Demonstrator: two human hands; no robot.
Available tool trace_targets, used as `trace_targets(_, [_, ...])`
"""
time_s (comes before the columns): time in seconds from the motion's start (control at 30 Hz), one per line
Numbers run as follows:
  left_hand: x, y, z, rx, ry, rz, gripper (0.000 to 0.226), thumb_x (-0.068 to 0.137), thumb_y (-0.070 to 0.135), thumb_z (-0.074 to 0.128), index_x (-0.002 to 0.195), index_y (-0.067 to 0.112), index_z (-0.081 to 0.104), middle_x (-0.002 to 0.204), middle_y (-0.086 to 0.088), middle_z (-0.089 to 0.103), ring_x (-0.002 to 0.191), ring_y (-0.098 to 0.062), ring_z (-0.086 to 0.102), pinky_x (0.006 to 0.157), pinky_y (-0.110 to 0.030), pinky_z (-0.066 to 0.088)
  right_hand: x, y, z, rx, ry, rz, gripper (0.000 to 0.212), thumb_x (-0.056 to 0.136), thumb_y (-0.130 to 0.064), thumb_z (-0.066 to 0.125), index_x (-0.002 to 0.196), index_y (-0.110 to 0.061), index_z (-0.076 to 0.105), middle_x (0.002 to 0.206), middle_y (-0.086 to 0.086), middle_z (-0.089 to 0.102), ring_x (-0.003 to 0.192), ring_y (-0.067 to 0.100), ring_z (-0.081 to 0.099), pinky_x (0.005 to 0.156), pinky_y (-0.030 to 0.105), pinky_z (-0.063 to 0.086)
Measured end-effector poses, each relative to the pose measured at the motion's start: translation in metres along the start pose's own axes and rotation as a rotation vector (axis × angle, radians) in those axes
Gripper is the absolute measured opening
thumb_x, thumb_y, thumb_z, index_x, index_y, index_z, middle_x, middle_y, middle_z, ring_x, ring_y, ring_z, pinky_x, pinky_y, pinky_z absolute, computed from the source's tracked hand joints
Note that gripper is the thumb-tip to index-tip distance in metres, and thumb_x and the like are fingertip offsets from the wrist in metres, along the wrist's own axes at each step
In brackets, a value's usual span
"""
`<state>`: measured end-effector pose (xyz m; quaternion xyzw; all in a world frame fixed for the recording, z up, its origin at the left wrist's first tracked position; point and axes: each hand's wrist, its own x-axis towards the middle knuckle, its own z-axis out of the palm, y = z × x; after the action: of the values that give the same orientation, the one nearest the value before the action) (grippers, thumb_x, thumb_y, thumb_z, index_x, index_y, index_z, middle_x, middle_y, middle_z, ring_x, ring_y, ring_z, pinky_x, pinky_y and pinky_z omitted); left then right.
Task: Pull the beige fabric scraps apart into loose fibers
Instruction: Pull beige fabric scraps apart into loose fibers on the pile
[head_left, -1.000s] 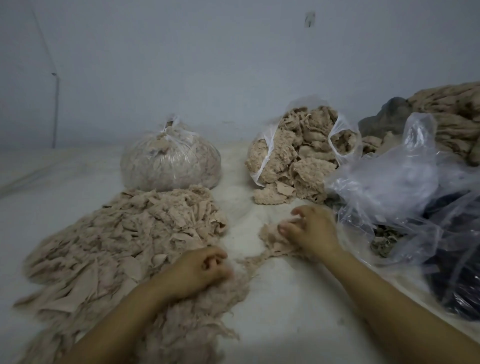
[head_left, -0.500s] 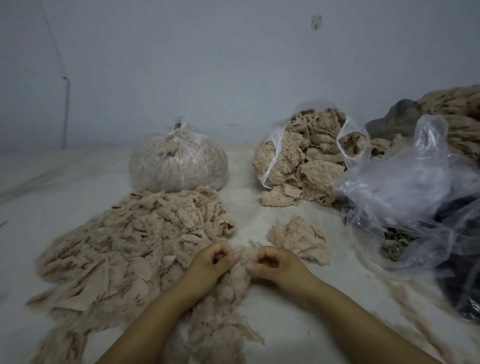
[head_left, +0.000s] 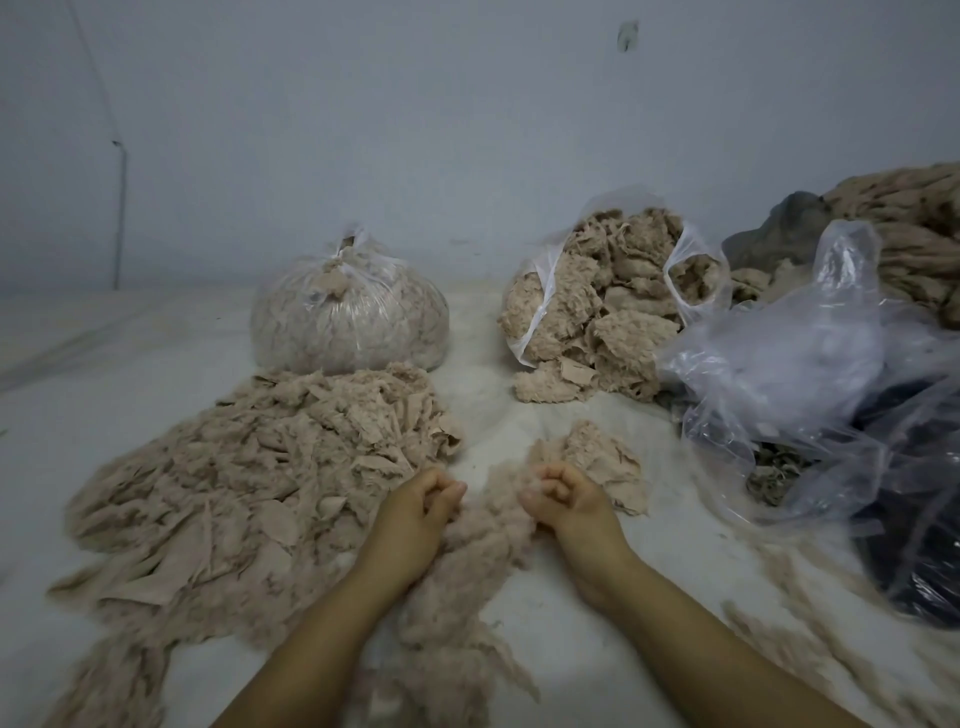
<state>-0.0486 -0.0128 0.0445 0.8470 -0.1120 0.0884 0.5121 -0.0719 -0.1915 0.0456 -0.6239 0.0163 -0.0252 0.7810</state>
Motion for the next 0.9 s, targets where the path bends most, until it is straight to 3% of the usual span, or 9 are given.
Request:
trace_targets(0.1, [-0.004, -0.004, -0.006, 0.337, 0.091, 0.030, 0.024, 0.097, 0.032, 0.049, 0.073, 0.027, 0.052, 0.068, 0.011, 0.057, 0.067, -0.006, 0.053, 0.057, -0.021, 0.034, 0.004, -0.001, -0.008, 0.145, 0.088, 0.009, 0.015, 0.094, 0.002, 0.052, 0.091, -0.011, 0.060, 0.068, 0.000, 0.068, 0.060, 0.013, 0.065, 0.054, 0.026, 0.054])
trace_targets(0.17, [-0.008, 0.002, -0.001, 0.304, 0.046, 0.107, 0.017, 0.091, 0.044, 0.052, 0.093, 0.029, 0.059, 0.090, 0.011, 0.057, 0.082, -0.007, 0.053, 0.066, -0.014, 0.036, 0.004, 0.001, -0.006, 0.139, 0.061, 0.029, 0.014, 0.095, 0.000, 0.051, 0.094, -0.009, 0.061, 0.067, 0.001, 0.066, 0.063, 0.016, 0.065, 0.058, 0.031, 0.056])
trace_targets(0.23, [-0.008, 0.008, 0.009, 0.230, -0.104, 0.089, 0.039, 0.080, 0.049, 0.066, 0.113, 0.031, 0.056, 0.099, 0.016, 0.053, 0.087, 0.002, 0.051, 0.072, -0.008, 0.036, 0.003, 0.005, 0.000, 0.141, 0.037, 0.012, 0.014, 0.095, 0.000, 0.050, 0.091, -0.010, 0.060, 0.063, 0.000, 0.064, 0.059, 0.014, 0.064, 0.057, 0.031, 0.056])
trace_targets(0.33, [-0.008, 0.010, 0.020, 0.247, -0.113, 0.156, 0.008, 0.083, 0.020, 0.069, 0.090, 0.016, 0.066, 0.074, 0.013, 0.056, 0.066, -0.002, 0.050, 0.063, -0.015, 0.037, 0.003, 0.002, 0.000, 0.202, 0.148, -0.042, 0.020, 0.097, 0.002, 0.044, 0.088, -0.011, 0.056, 0.060, 0.000, 0.062, 0.053, 0.011, 0.061, 0.050, 0.027, 0.054])
trace_targets(0.47, [-0.002, -0.004, 0.008, 0.205, 0.109, 0.048, 0.032, 0.089, -0.001, 0.054, 0.068, 0.023, 0.049, 0.067, 0.005, 0.049, 0.073, -0.025, 0.054, 0.056, -0.015, 0.032, 0.010, -0.003, -0.018, 0.337, 0.282, -0.037, 0.026, 0.097, 0.006, 0.035, 0.089, -0.010, 0.054, 0.067, 0.001, 0.068, 0.059, 0.014, 0.065, 0.051, 0.029, 0.056])
trace_targets(0.53, [0.003, -0.007, 0.003, 0.320, 0.101, 0.057, 0.017, 0.091, 0.003, 0.054, 0.089, 0.018, 0.063, 0.083, 0.000, 0.051, 0.087, -0.023, 0.051, 0.061, -0.021, 0.029, 0.010, -0.004, -0.019, 0.355, 0.229, 0.001, 0.026, 0.097, 0.006, 0.036, 0.090, -0.009, 0.056, 0.065, 0.000, 0.068, 0.058, 0.012, 0.066, 0.053, 0.030, 0.057])
trace_targets(0.67, [0.005, 0.011, 0.012, 0.210, 0.042, 0.129, 0.039, 0.093, 0.025, 0.056, 0.132, 0.018, 0.052, 0.122, 0.006, 0.052, 0.113, -0.009, 0.049, 0.095, -0.020, 0.037, 0.009, -0.001, -0.009, 0.298, 0.058, 0.090, 0.017, 0.097, 0.001, 0.044, 0.101, -0.002, 0.061, 0.088, 0.017, 0.070, 0.077, 0.028, 0.067, 0.075, 0.047, 0.057])
trace_targets(0.8, [0.008, 0.030, 0.032, -0.038, -0.070, 0.083, 0.021, 0.089, 0.017, 0.063, 0.102, 0.033, 0.059, 0.101, 0.018, 0.060, 0.101, -0.008, 0.059, 0.082, -0.011, 0.044, 0.002, 0.002, -0.003, 0.148, -0.008, 0.075, 0.031, 0.093, -0.031, 0.054, 0.101, -0.003, 0.065, 0.103, 0.027, 0.068, 0.092, 0.038, 0.064, 0.083, 0.046, 0.051])
trace_targets(0.9, [0.010, 0.028, 0.039, -0.115, -0.009, 0.040, 0.022, 0.086, 0.007, 0.064, 0.075, 0.026, 0.062, 0.077, 0.009, 0.065, 0.081, -0.013, 0.061, 0.076, -0.026, 0.048, -0.003, 0.005, -0.001, -0.103, -0.018, -0.002, 0.040, 0.076, -0.043, 0.070, 0.110, -0.023, 0.060, 0.108, 0.010, 0.065, 0.091, 0.012, 0.065, 0.081, 0.027, 0.054])
